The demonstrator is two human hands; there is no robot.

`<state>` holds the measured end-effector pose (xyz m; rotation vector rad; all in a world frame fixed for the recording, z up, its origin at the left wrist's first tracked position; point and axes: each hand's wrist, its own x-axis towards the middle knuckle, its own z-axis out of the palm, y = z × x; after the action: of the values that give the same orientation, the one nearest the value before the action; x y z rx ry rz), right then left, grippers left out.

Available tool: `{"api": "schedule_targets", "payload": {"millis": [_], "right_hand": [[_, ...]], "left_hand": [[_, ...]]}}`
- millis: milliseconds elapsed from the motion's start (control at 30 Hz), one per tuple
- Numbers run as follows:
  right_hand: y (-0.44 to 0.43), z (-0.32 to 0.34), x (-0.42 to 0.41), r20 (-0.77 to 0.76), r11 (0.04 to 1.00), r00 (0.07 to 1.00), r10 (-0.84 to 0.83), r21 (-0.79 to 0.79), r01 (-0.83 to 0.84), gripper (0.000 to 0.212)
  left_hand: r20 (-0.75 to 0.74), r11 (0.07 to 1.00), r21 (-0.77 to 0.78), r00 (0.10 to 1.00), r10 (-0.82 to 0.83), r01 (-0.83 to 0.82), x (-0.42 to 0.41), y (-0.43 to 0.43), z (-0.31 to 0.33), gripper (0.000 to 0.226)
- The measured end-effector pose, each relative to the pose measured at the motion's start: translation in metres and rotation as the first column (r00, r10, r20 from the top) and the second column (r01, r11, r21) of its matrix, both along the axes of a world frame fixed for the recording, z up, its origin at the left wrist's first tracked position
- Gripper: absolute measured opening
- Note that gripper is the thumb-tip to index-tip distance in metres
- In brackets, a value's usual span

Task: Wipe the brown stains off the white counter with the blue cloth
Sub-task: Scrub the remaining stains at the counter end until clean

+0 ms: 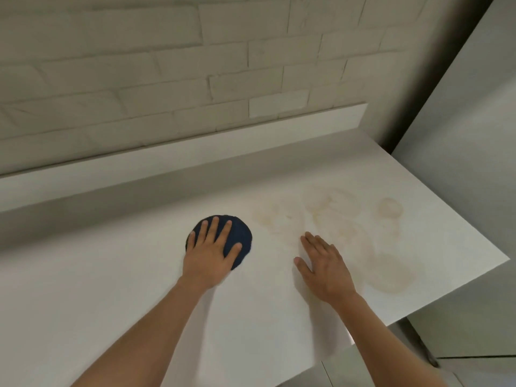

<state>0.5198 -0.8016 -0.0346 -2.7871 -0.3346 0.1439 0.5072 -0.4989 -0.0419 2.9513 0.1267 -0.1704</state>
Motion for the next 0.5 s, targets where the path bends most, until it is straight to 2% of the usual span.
{"api": "schedule_targets", "payload": {"millis": [167,267,367,500], "right_hand": [[0.006,0.007,0.002,-0.029,0.999,0.999,-0.037,-0.015,0.037,0.062],[0.012,0.016,0.006,-0.005,0.995,0.995,-0.101,0.014,0.101,0.057],[0.016,0.022,0.017,0.066,0.987,0.986,-0.152,0.053,0.149,0.051],[0.022,0.023,0.034,0.07,0.993,0.992,-0.109,0.055,0.105,0.054]], "left_hand": [[-0.071,0.992,-0.03,0.99,0.124,-0.126,0.059,-0.016,0.009,0.071],[-0.039,1.0,-0.022,0.999,0.005,-0.006,0.047,-0.033,0.004,0.07],[0.005,0.995,-0.009,0.995,-0.1,0.1,0.012,-0.013,-0.004,0.07],[0.016,1.0,-0.001,1.0,0.0,0.0,0.014,0.037,-0.004,0.068]]}}
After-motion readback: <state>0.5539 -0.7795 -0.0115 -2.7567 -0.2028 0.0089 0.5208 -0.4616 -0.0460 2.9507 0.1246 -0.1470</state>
